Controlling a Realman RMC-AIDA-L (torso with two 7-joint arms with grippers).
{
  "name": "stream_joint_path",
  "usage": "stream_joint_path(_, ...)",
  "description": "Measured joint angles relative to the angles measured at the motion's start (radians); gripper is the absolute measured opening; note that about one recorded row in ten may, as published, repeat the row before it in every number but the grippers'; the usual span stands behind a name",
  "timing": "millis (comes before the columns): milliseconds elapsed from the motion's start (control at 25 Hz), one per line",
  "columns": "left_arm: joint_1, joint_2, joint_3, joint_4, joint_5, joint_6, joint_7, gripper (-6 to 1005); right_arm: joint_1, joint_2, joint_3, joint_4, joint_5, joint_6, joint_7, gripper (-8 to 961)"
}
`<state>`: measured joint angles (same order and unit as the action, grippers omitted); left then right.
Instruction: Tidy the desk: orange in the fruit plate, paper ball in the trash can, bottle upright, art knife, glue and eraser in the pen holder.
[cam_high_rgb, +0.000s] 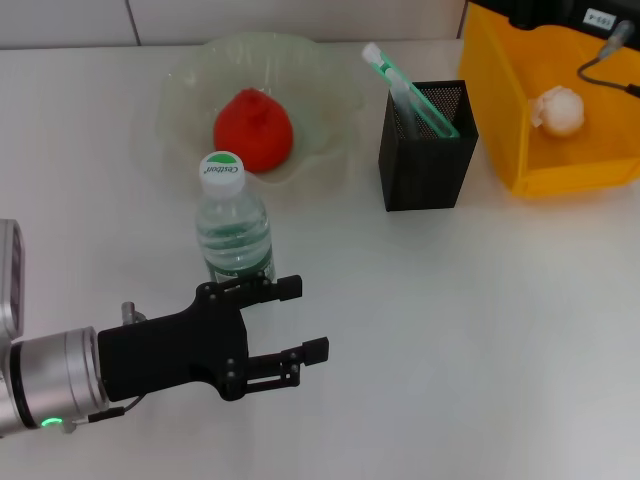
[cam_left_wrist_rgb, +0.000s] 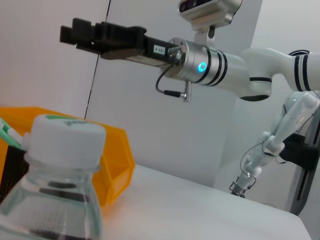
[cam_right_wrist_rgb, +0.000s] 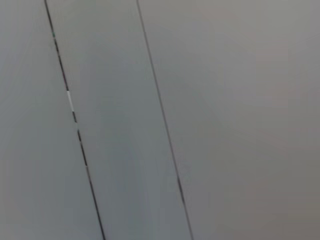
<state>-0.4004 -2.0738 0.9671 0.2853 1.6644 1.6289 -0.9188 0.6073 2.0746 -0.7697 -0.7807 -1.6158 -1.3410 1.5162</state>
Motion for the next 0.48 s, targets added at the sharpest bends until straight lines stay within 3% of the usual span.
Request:
stream_joint_path(240, 0.006, 0.001, -0.001, 0.0, 0.0, 0.004, 0.001, 781, -0.079, -0.019, 0.012, -0.172, 0.004, -0.318, 0.146, 564)
stream_joint_path(480, 0.02, 0.005, -0.001, 0.003, 0.0, 0.008, 0.0, 781, -0.194, -0.019, 0.006, -0.121, -0.001, -0.535, 0.024, 604)
